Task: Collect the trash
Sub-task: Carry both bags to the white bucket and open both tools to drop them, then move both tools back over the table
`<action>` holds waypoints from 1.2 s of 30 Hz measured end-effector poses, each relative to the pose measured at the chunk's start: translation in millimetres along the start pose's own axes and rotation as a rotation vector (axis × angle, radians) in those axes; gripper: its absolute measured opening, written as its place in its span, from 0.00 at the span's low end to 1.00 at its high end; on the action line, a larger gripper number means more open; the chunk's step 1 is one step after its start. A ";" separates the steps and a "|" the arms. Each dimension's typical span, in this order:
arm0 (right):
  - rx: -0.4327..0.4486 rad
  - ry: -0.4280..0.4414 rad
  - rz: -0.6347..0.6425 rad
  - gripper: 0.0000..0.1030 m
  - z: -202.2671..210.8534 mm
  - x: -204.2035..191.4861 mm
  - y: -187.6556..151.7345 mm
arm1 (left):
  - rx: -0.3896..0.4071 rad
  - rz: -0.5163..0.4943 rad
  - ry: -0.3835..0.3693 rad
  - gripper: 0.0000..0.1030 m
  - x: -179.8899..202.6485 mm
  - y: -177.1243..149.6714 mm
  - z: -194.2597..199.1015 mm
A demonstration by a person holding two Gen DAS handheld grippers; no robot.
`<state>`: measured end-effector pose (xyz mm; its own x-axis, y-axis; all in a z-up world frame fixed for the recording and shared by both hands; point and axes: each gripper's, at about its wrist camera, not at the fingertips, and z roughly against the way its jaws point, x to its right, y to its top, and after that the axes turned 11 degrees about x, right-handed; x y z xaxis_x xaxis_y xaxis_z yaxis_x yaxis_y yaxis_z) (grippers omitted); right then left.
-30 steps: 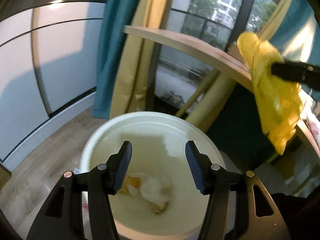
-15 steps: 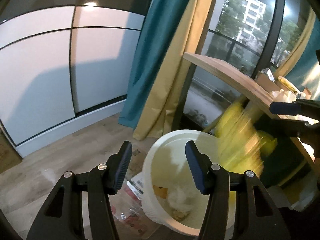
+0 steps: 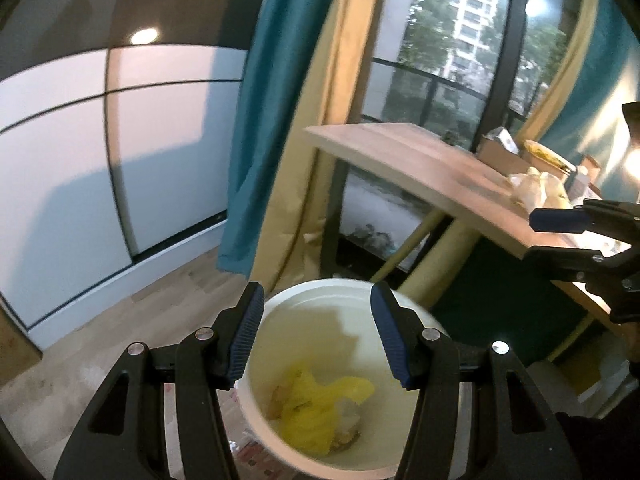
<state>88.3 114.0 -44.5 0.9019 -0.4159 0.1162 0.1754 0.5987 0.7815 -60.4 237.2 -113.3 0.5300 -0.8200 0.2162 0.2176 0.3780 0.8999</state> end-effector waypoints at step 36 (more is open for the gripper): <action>0.096 -0.217 -0.288 0.62 112.5 128.2 -71.8 | 0.038 -0.253 -0.281 0.57 192.1 43.1 -9.5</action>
<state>146.9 -59.2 -16.8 0.7145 -0.6996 0.0030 0.3625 0.3739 0.8537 58.5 100.0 -36.5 0.2171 -0.9732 0.0761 0.2797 0.1367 0.9503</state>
